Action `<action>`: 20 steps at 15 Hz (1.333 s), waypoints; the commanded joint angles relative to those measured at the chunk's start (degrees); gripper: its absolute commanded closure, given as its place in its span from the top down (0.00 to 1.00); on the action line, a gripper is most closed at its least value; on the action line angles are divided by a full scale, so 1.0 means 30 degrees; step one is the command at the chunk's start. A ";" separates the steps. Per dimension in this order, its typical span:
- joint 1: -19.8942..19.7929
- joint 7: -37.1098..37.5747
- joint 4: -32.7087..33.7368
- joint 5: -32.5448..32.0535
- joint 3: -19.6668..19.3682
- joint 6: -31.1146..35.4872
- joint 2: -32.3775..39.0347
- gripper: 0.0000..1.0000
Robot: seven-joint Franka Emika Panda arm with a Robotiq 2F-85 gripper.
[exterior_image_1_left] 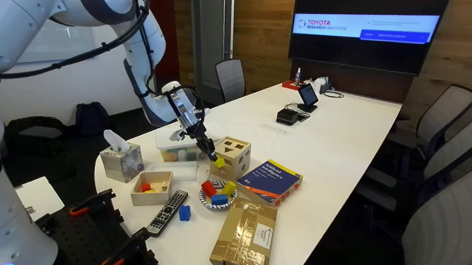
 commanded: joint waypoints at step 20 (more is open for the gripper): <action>0.0560 -0.0150 0.0738 -0.1419 0.1255 -0.2692 0.0717 0.05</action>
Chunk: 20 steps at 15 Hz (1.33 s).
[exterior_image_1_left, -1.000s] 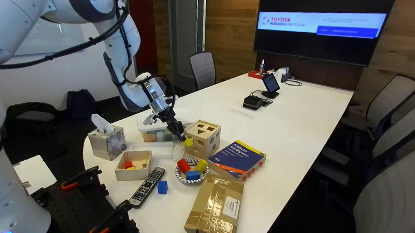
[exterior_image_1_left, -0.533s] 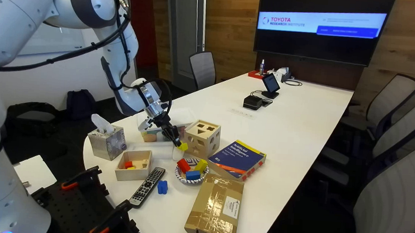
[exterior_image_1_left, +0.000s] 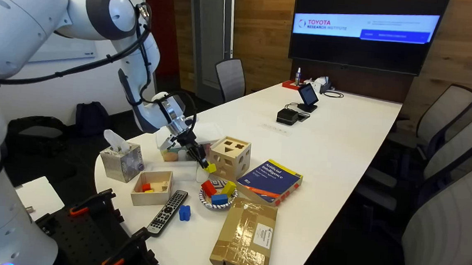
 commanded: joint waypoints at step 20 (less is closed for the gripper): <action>0.0707 0.1185 -0.0732 -0.4084 0.1820 -0.2440 -0.1121 0.05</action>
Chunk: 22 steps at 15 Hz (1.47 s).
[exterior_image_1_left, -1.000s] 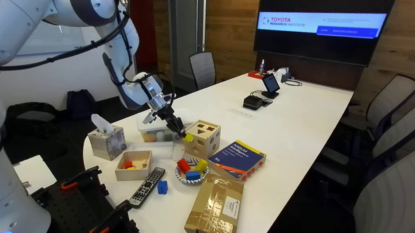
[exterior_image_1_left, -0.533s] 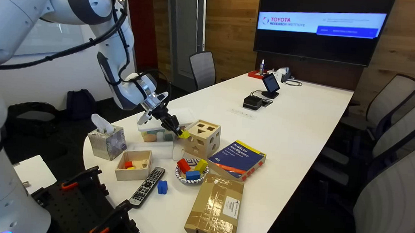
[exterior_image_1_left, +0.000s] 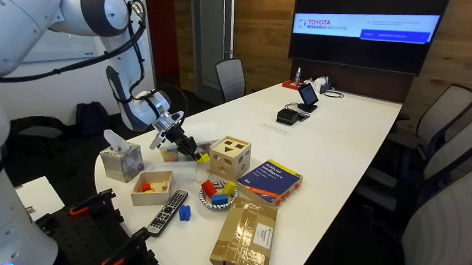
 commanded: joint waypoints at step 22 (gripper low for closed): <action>-0.2887 0.7374 -1.0425 -1.0203 0.3192 0.1360 -0.5735 0.05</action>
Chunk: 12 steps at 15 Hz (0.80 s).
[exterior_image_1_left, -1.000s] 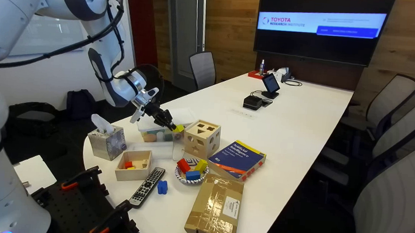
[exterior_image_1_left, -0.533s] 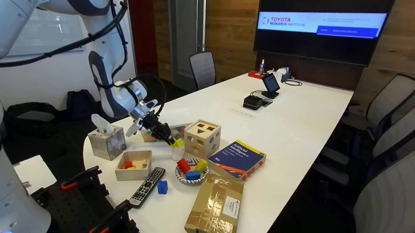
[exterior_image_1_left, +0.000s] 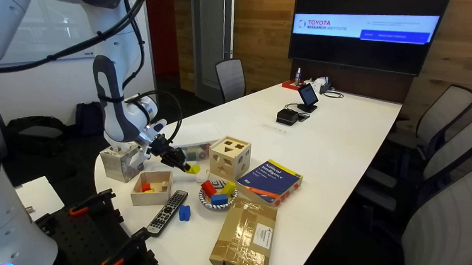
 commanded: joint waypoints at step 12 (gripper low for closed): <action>-0.0046 0.0125 -0.2227 -0.0750 0.2906 -0.1662 -0.1204 0.05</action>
